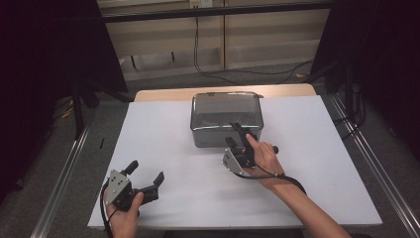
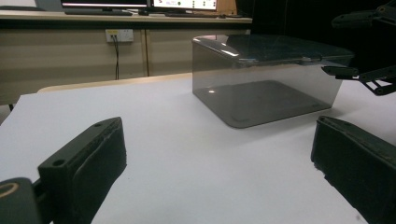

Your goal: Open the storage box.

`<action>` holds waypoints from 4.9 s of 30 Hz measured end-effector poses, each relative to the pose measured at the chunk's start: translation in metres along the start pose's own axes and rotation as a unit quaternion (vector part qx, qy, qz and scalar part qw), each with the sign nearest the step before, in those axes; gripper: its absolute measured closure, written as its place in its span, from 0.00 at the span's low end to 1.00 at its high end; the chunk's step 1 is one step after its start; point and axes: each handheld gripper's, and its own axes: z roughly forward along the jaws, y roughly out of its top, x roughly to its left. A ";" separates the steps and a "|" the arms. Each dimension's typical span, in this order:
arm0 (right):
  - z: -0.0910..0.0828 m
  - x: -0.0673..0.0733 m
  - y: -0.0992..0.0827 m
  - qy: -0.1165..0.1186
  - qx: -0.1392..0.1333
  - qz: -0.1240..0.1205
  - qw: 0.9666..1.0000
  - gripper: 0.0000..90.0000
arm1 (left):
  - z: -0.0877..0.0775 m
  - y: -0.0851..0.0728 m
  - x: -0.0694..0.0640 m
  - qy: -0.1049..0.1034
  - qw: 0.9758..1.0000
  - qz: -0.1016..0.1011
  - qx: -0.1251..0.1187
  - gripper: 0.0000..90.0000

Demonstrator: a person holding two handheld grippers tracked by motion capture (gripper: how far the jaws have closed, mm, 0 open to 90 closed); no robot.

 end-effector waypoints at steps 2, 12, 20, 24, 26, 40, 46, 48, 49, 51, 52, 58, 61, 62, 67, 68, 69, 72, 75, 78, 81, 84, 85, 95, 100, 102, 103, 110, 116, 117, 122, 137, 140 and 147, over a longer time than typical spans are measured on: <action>0.001 0.001 0.001 0.002 0.005 -0.011 1.000 0.45 | 0.000 0.000 0.000 0.000 1.000 0.000 0.000 0.04; 0.006 0.009 0.004 0.021 0.032 -0.041 0.998 0.63 | 0.000 0.000 0.001 -0.001 1.000 -0.001 0.003 0.04; 0.008 0.010 0.004 0.015 0.042 -0.052 0.998 0.77 | 0.001 0.000 0.000 0.000 1.000 0.001 0.005 0.04; 0.009 0.011 0.003 0.015 0.048 -0.053 0.997 0.79 | 0.001 -0.001 0.001 -0.001 1.000 0.002 0.007 0.04; 0.009 0.011 0.003 0.014 0.047 -0.055 0.997 0.81 | 0.001 -0.001 0.000 -0.001 1.000 0.001 0.006 0.04; 0.008 0.011 0.006 0.008 0.045 -0.066 0.997 0.88 | 0.009 0.002 -0.003 -0.019 1.000 0.005 0.016 0.03; 0.008 0.009 0.006 0.007 0.042 -0.061 0.997 0.88 | 0.008 0.003 0.000 -0.029 0.999 0.004 0.020 0.05; 0.008 0.009 0.005 0.007 0.041 -0.061 0.997 0.88 | 0.009 0.003 0.001 -0.035 0.999 -0.005 0.021 0.07; 0.008 0.009 0.005 0.007 0.041 -0.058 0.997 0.88 | 0.009 0.004 0.001 -0.036 0.999 -0.004 0.022 0.06; 0.008 0.008 0.005 0.006 0.040 -0.059 0.997 0.88 | 0.010 0.004 0.001 -0.042 0.999 -0.006 0.022 0.06; 0.008 0.007 0.005 0.006 0.037 -0.059 0.998 0.88 | 0.011 0.005 0.002 -0.050 0.998 -0.008 0.022 0.06; 0.007 0.005 0.005 0.006 0.037 -0.055 0.998 0.88 | 0.015 0.009 0.002 -0.056 0.998 -0.006 0.020 0.06; 0.007 0.005 0.005 0.005 0.037 -0.054 0.998 0.89 | 0.016 0.011 0.002 -0.059 0.998 0.004 0.021 0.05; 0.007 0.004 0.005 0.004 0.035 -0.056 0.998 0.89 | 0.017 0.012 0.001 -0.063 0.998 0.003 0.018 0.05; 0.007 0.000 0.007 0.002 0.033 -0.057 0.998 0.89 | 0.022 0.015 0.001 -0.069 0.998 -0.001 0.011 0.04; 0.007 0.000 0.007 0.001 0.033 -0.054 0.998 0.89 | 0.023 0.016 0.001 -0.067 0.998 -0.004 0.011 0.03; 0.007 -0.001 0.007 0.001 0.032 -0.054 0.998 0.89 | 0.024 0.017 0.002 -0.069 0.998 -0.011 0.009 0.03; 0.006 -0.002 0.006 -0.002 0.033 -0.052 0.998 0.89 | 0.028 0.020 0.000 -0.068 0.998 -0.010 0.007 0.03; 0.007 -0.003 0.007 -0.002 0.033 -0.052 0.998 0.89 | 0.031 0.021 -0.001 -0.068 0.998 0.001 0.010 0.03; 0.007 -0.005 0.008 -0.004 0.029 -0.053 0.998 0.89 | 0.036 0.022 -0.001 -0.071 0.997 0.006 0.009 0.02; 0.007 -0.007 0.008 -0.006 0.030 -0.051 0.998 0.89 | 0.042 0.024 0.000 -0.064 0.998 0.016 0.005 0.02; 0.007 -0.008 0.008 -0.008 0.029 -0.049 0.998 0.90 | 0.048 0.026 0.001 -0.063 0.998 0.013 0.005 0.02; 0.007 -0.008 0.008 -0.008 0.029 -0.049 0.998 0.90 | 0.051 0.026 0.001 -0.062 0.998 0.013 0.004 0.02; 0.007 -0.010 0.008 -0.012 0.026 -0.044 0.999 0.90 | 0.077 0.031 0.000 -0.070 0.997 0.024 -0.002 0.02; 0.007 -0.013 0.008 -0.015 0.024 -0.041 0.999 0.90 | 0.090 0.035 -0.002 -0.084 0.996 0.037 -0.003 0.02; 0.007 -0.014 0.008 -0.015 0.023 -0.040 0.999 0.90 | 0.096 0.038 -0.003 -0.087 0.995 0.039 -0.007 0.02; 0.007 -0.016 0.008 -0.015 0.022 -0.041 0.999 0.90 | 0.098 0.039 -0.002 -0.090 0.995 0.038 -0.013 0.02; 0.007 -0.021 0.009 -0.018 0.020 -0.040 0.999 0.90 | 0.115 0.046 -0.001 -0.092 0.994 0.051 -0.010 0.02; 0.008 -0.023 0.010 -0.020 0.018 -0.040 0.999 0.90 | 0.131 0.050 0.001 -0.094 0.994 0.057 -0.009 0.03; 0.008 -0.023 0.010 -0.022 0.019 -0.037 0.999 0.91 | 0.134 0.051 0.002 -0.092 0.994 0.059 -0.005 0.03; 0.008 -0.028 0.011 -0.023 0.018 -0.039 0.999 0.91 | 0.148 0.052 0.004 -0.093 0.994 0.057 -0.010 0.05; 0.009 -0.035 0.012 -0.027 0.017 -0.041 0.999 0.91 | 0.179 0.060 0.005 -0.090 0.993 0.070 -0.009 0.10; 0.010 -0.037 0.012 -0.026 0.015 -0.044 0.999 0.91 | 0.184 0.065 0.004 -0.088 0.994 0.067 -0.010 0.11; 0.010 -0.040 0.012 -0.027 0.014 -0.043 0.999 0.92 | 0.190 0.070 0.001 -0.104 0.992 0.070 -0.016 0.18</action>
